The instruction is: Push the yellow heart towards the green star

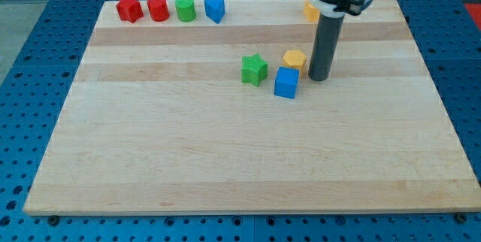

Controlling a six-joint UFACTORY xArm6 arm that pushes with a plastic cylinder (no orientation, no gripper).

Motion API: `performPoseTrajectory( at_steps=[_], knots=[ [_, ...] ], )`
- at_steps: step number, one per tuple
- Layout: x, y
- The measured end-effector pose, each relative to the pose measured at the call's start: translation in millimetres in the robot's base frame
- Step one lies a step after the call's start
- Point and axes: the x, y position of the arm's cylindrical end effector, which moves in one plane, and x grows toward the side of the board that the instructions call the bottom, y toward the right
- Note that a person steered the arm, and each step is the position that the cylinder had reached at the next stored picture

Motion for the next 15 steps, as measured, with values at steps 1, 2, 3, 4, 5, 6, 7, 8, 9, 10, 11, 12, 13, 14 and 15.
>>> performPoseTrajectory(
  at_steps=[1,2,3,4,5,6,7,8,9,10,11,12,13,14,15],
  knots=[
    [-3,-10],
    [-3,-19],
    [-3,-20],
    [-2,-20],
    [7,-8],
    [4,22],
    [-31,48],
    [-89,54],
    [-147,54],
    [-196,54],
    [-208,29],
    [-202,17],
    [-197,19],
    [-191,35],
    [-181,36]
  ],
)
